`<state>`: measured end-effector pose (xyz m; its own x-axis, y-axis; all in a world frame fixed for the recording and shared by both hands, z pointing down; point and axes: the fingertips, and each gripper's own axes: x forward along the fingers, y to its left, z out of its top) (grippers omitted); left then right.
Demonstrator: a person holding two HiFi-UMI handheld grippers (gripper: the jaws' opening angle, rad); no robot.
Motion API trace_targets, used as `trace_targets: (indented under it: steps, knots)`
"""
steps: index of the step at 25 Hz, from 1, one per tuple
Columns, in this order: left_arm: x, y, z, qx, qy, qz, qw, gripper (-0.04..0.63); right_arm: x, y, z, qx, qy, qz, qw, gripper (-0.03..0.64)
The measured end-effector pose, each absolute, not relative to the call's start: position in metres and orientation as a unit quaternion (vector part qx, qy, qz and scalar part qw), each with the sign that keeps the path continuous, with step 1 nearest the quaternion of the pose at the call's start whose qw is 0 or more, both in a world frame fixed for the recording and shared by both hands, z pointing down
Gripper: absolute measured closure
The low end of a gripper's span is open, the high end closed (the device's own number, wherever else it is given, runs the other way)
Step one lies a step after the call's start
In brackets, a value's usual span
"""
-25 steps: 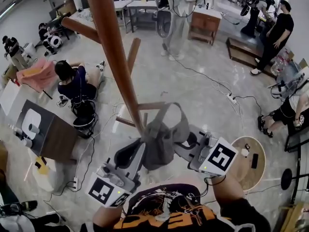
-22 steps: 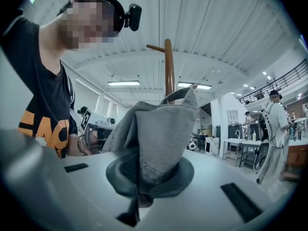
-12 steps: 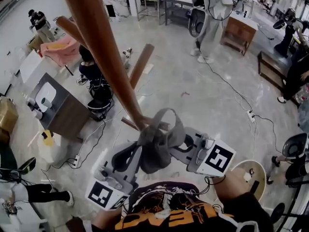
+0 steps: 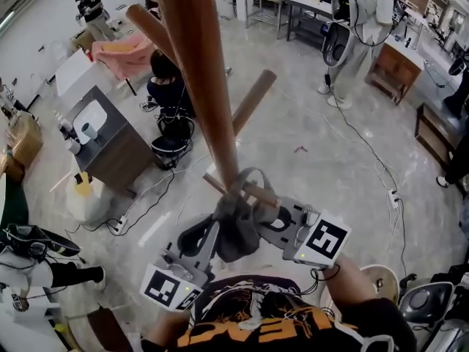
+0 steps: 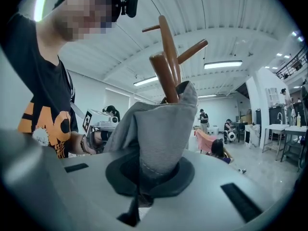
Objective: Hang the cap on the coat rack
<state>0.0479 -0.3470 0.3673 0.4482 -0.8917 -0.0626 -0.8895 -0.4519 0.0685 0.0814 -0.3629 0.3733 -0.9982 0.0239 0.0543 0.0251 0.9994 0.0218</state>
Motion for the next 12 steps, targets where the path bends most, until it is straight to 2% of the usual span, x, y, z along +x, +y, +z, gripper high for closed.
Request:
trace_targets:
  steps: [7,12]
  knots:
    - [0.029,-0.362,0.392,0.856,-0.513,-0.048,0.025,0.562,0.064,-0.37,0.4,0.017,-0.998,-0.008,0.059,0.601]
    - [0.023,-0.368,0.398,0.872,-0.488,-0.034,0.012,0.56,0.061,-0.374,0.395,0.041,-0.998,-0.023,0.029,0.584]
